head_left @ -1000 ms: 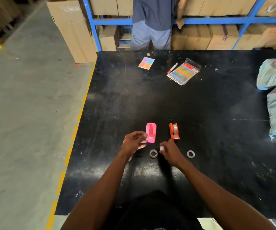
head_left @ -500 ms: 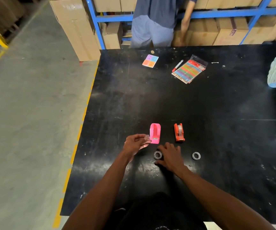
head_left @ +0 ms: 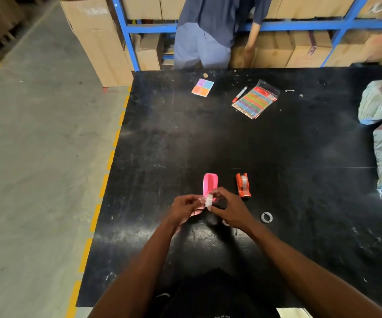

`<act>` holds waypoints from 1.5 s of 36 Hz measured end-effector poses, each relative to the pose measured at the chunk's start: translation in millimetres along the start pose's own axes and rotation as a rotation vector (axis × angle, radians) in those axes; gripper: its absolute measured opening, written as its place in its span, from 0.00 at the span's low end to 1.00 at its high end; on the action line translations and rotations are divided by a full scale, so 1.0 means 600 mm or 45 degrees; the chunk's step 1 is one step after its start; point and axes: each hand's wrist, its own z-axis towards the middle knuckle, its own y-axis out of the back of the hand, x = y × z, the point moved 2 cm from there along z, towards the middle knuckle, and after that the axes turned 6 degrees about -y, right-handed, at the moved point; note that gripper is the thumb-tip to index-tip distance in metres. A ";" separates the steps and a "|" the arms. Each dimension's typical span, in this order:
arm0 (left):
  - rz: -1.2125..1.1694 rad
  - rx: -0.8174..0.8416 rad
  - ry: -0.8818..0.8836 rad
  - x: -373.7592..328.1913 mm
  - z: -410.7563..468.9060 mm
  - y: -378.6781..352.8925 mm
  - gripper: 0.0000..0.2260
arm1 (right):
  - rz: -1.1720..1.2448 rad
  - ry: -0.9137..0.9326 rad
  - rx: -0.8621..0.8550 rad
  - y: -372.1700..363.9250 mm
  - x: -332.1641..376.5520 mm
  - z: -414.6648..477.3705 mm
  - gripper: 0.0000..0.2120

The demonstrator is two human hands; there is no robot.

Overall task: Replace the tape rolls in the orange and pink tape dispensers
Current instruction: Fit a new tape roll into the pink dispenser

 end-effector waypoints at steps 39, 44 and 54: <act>-0.227 0.065 0.119 -0.007 0.076 -0.017 0.05 | -0.022 -0.072 0.123 0.051 0.009 0.047 0.17; -0.124 0.079 0.121 -0.015 0.107 -0.011 0.03 | -0.033 -0.130 0.125 0.050 -0.008 0.081 0.18; 0.634 -0.035 -0.174 -0.007 0.190 0.009 0.25 | -0.245 -0.172 0.152 0.047 -0.029 0.152 0.22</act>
